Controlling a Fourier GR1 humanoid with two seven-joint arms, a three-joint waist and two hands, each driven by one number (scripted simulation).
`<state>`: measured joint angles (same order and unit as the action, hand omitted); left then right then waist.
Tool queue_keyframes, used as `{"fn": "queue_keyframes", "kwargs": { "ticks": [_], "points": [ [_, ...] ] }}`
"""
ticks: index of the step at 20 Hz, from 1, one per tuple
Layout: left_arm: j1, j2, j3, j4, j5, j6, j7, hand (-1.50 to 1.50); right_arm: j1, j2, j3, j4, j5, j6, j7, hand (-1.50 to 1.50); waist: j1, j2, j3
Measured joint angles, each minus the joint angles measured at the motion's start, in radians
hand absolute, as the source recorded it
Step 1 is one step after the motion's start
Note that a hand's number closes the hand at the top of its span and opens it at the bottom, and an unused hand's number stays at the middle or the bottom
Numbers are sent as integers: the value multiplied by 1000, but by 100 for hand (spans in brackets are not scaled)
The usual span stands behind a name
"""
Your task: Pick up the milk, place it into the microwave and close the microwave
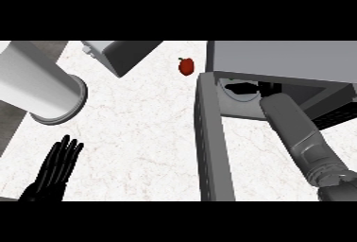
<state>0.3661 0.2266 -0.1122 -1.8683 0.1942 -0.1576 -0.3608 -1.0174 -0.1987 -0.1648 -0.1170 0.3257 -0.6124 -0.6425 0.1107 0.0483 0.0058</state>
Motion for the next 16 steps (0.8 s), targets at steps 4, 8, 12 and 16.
{"fn": "queue_keyframes", "kwargs": {
  "ticks": [4,8,12,16],
  "points": [
    [-3,-19,-24,15,-21,3,-16,-150,35,8,-41,-9,-41,55,-59,-150,-17,-7,-1],
    [-19,-39,-49,18,-48,21,-6,-150,74,13,-80,-12,-80,108,-115,-150,-33,-13,-1],
    [-13,-48,-69,3,-70,31,2,-150,117,21,-111,-10,-112,159,-162,-150,-42,-19,-2],
    [-33,-59,-80,2,-76,35,20,-150,170,25,-129,-20,-132,210,-226,-150,-55,-27,-3]
  ]
}}
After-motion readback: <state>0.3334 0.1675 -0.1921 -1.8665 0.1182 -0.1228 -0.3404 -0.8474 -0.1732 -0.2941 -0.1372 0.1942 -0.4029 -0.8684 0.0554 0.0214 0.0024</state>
